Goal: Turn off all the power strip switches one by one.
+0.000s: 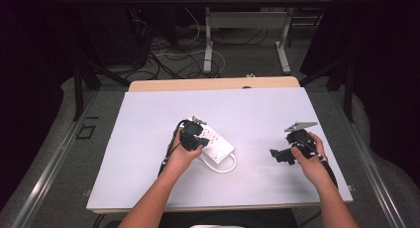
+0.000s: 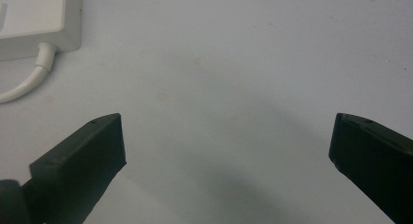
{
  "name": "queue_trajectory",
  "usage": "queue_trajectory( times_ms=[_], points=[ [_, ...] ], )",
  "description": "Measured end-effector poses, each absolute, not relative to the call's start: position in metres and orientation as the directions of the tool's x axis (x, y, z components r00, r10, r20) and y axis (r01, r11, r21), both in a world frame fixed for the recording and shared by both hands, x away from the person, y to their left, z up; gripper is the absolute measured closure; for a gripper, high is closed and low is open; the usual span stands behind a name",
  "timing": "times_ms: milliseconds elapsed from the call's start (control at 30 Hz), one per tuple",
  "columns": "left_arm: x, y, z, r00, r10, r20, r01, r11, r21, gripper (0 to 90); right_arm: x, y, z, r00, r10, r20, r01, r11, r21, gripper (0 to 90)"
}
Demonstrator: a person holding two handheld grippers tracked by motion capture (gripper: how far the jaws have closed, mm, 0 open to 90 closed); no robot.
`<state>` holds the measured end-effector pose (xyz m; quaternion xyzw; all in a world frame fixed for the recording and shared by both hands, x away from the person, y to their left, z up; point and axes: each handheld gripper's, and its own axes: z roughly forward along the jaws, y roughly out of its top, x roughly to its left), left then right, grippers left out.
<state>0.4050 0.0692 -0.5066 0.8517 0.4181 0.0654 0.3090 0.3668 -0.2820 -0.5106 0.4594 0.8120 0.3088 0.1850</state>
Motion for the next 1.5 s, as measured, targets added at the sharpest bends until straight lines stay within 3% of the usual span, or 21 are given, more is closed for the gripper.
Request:
queue_trajectory(
  times_ms=[1500],
  points=[
    [0.418, 0.075, -0.52, 0.615, 0.783, -0.095, 0.683, -0.47, 0.559, 90.0, 0.367, -0.281, -0.512, -0.516, 0.857, -0.015, 0.633, 0.393, 0.667, 0.0]
  ],
)
